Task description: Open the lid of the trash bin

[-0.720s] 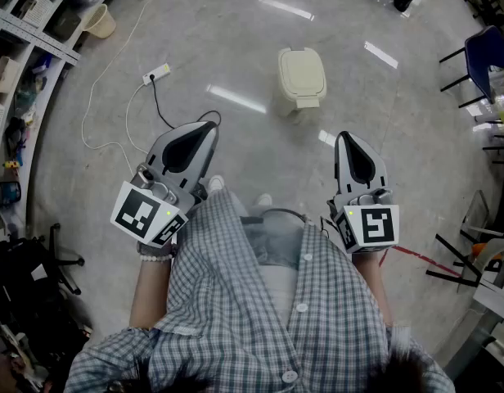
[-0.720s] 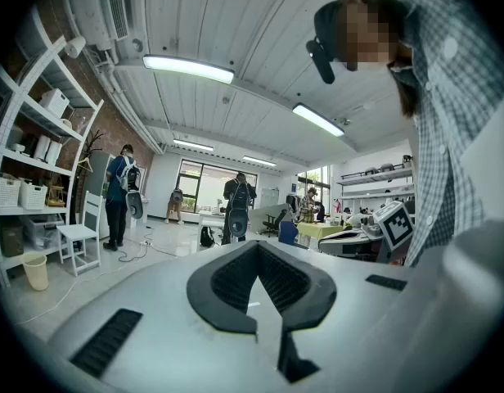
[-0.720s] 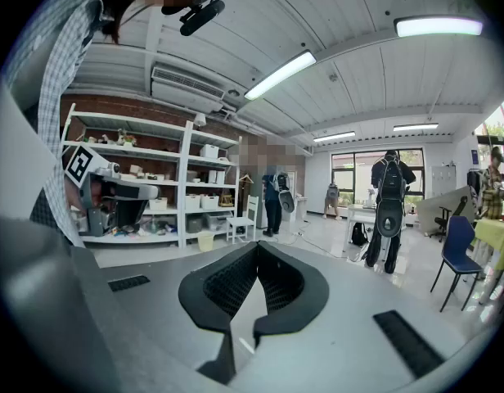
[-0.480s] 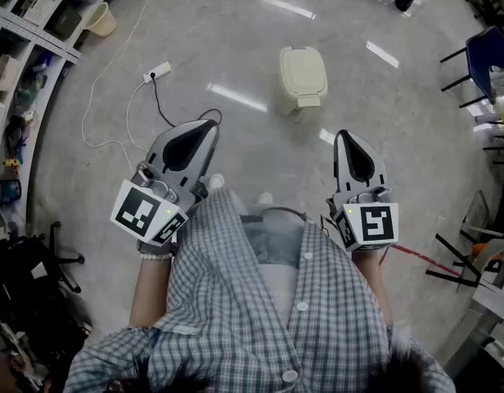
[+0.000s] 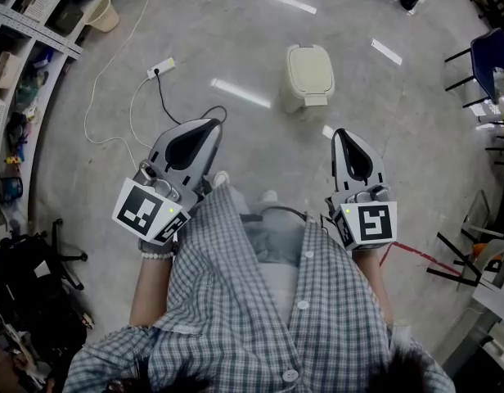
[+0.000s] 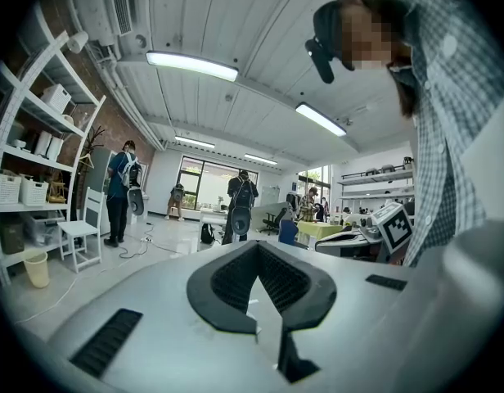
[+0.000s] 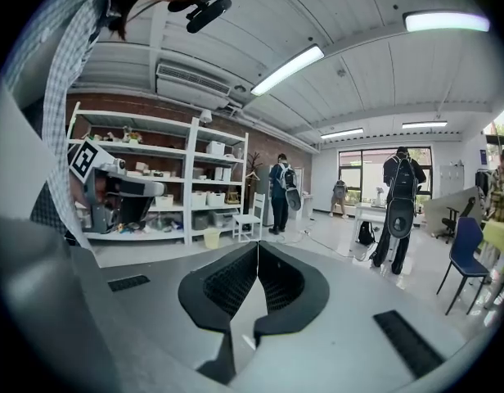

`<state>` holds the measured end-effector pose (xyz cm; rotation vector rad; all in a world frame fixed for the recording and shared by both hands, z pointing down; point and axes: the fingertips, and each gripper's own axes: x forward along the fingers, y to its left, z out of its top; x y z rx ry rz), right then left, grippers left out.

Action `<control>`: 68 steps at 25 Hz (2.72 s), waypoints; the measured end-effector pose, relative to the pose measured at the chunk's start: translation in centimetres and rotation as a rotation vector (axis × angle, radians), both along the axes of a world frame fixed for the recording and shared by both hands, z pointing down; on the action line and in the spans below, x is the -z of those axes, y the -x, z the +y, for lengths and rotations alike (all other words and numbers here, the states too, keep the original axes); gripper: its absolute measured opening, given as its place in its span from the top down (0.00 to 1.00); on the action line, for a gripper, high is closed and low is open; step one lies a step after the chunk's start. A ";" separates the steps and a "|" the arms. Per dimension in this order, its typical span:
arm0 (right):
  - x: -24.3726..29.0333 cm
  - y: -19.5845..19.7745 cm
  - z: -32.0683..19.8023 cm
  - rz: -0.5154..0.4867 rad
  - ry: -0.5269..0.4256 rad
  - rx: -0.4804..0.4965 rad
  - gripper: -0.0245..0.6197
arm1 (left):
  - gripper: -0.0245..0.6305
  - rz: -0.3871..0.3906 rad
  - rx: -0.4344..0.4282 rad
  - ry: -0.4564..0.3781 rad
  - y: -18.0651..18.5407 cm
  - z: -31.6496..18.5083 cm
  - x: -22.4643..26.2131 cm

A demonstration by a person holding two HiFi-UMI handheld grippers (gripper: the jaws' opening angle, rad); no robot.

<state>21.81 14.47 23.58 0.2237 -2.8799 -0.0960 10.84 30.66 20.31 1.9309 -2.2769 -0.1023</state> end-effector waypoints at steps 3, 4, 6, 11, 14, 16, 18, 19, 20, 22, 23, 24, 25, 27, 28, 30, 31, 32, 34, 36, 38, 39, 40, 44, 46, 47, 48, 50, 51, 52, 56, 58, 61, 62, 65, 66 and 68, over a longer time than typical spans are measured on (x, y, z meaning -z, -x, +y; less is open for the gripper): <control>0.1 1.0 0.5 0.000 0.008 -0.015 0.93 | 0.96 0.005 -0.008 0.000 1.3 0.4 0.0; 0.1 1.4 0.6 0.001 0.010 -0.021 0.93 | 0.96 0.006 -0.012 -0.001 1.8 0.5 0.0; 0.1 2.2 0.8 0.004 0.011 -0.031 0.93 | 0.96 0.006 -0.022 -0.002 2.7 0.6 0.0; -0.1 4.1 1.6 0.038 0.018 -0.068 0.93 | 0.96 0.005 -0.042 -0.004 5.2 1.6 0.2; 0.1 5.9 2.6 0.024 0.011 -0.072 0.93 | 0.96 0.006 -0.047 -0.003 7.1 2.6 0.1; 0.4 7.2 3.2 0.003 0.000 -0.070 0.93 | 0.96 0.007 -0.053 -0.005 8.4 3.1 0.1; 0.4 8.2 3.8 -0.002 -0.005 -0.075 0.93 | 0.96 0.007 -0.062 -0.007 9.6 3.5 0.0; 0.2 8.6 4.2 0.002 -0.007 -0.080 0.93 | 0.96 0.006 -0.069 -0.008 10.1 3.8 -0.1; 0.1 9.0 4.6 0.009 -0.005 -0.086 0.93 | 0.96 0.006 -0.076 -0.009 10.5 4.0 -0.1; -0.2 9.6 5.6 0.030 0.006 -0.104 0.93 | 0.96 0.004 -0.088 -0.012 11.3 4.6 -0.1; -0.2 9.9 6.0 0.032 0.006 -0.110 0.93 | 0.96 0.003 -0.094 -0.013 11.7 4.8 -0.1; -0.1 10.3 6.3 0.032 0.003 -0.112 0.93 | 0.96 0.001 -0.101 -0.015 12.1 5.1 -0.1; -0.2 10.5 6.6 0.037 -0.001 -0.116 0.93 | 0.96 -0.001 -0.107 -0.016 12.4 5.3 -0.2; -0.4 11.0 7.0 0.047 -0.003 -0.132 0.93 | 0.96 -0.002 -0.118 -0.020 13.2 5.7 -0.2; -0.4 11.2 7.2 0.047 -0.001 -0.142 0.93 | 0.96 -0.003 -0.122 -0.022 13.6 5.9 -0.2; -0.5 11.8 7.5 0.039 0.005 -0.160 0.93 | 0.96 -0.004 -0.127 -0.026 14.3 6.3 -0.3; -0.4 12.0 7.7 0.030 0.003 -0.164 0.93 | 0.96 -0.004 -0.129 -0.028 14.6 6.4 -0.3; -0.3 12.3 7.8 0.019 -0.002 -0.165 0.93 | 0.96 -0.005 -0.131 -0.030 14.8 6.5 -0.3; -0.1 12.5 7.9 0.008 -0.014 -0.161 0.93 | 0.96 -0.007 -0.134 -0.035 14.9 6.6 -0.3; 0.0 12.6 8.3 0.014 -0.024 -0.156 0.93 | 0.96 -0.006 -0.133 -0.042 15.0 6.8 -0.2; -0.2 12.5 8.7 0.043 -0.030 -0.157 0.93 | 0.96 -0.004 -0.132 -0.049 15.2 7.2 -0.1; -0.2 12.5 8.9 0.054 -0.032 -0.160 0.93 | 0.96 -0.004 -0.132 -0.052 15.3 7.4 -0.1; -0.2 12.5 9.0 0.055 -0.035 -0.161 0.93 | 0.96 -0.004 -0.132 -0.053 15.4 7.5 -0.2; 0.3 12.8 9.3 0.025 -0.047 -0.151 0.93 | 0.96 0.002 -0.122 -0.054 15.7 7.8 -0.3; 0.0 12.7 9.0 0.038 -0.040 -0.151 0.93 | 0.96 0.007 -0.115 -0.053 15.8 7.6 -0.4; -0.2 12.6 8.7 0.050 -0.034 -0.155 0.93 | 0.96 0.007 -0.113 -0.053 15.8 7.5 -0.4; -0.4 12.5 8.5 0.060 -0.029 -0.158 0.93 | 0.96 0.006 -0.111 -0.052 15.8 7.4 -0.4; -0.4 12.8 8.3 0.051 -0.033 -0.148 0.93 | 0.96 0.006 -0.104 -0.050 16.0 7.3 -0.5; -0.4 13.1 8.1 0.041 -0.038 -0.139 0.93 | 0.96 0.008 -0.099 -0.049 16.1 7.2 -0.6; -0.4 13.4 8.0 0.037 -0.040 -0.131 0.93 | 0.96 0.010 -0.094 -0.046 16.3 7.1 -0.7; -1.0 14.7 6.6 0.052 -0.021 -0.120 0.93 | 0.96 0.016 -0.076 -0.034 17.1 6.0 -1.1; -1.1 15.5 5.7 0.041 -0.014 -0.114 0.93 | 0.96 0.017 -0.071 -0.029 17.6 5.1 -1.3; -1.5 16.3 3.8 0.044 0.000 -0.109 0.93 | 0.96 0.009 -0.060 -0.032 18.4 3.2 -1.2; -1.5 16.5 3.1 0.050 0.003 -0.107 0.93 | 0.96 0.008 -0.057 -0.036 18.6 2.4 -1.1; -1.2 17.6 0.9 0.056 -0.004 -0.093 0.93 | 0.96 -0.001 -0.050 -0.040 19.5 0.3 -0.6; -1.0 18.1 0.2 0.048 -0.009 -0.086 0.93 | 0.96 -0.005 -0.046 -0.040 19.8 -0.4 -0.5; -1.1 18.7 -1.5 0.061 -0.008 -0.080 0.93 | 0.96 -0.007 -0.033 -0.042 20.3 -1.7 -0.4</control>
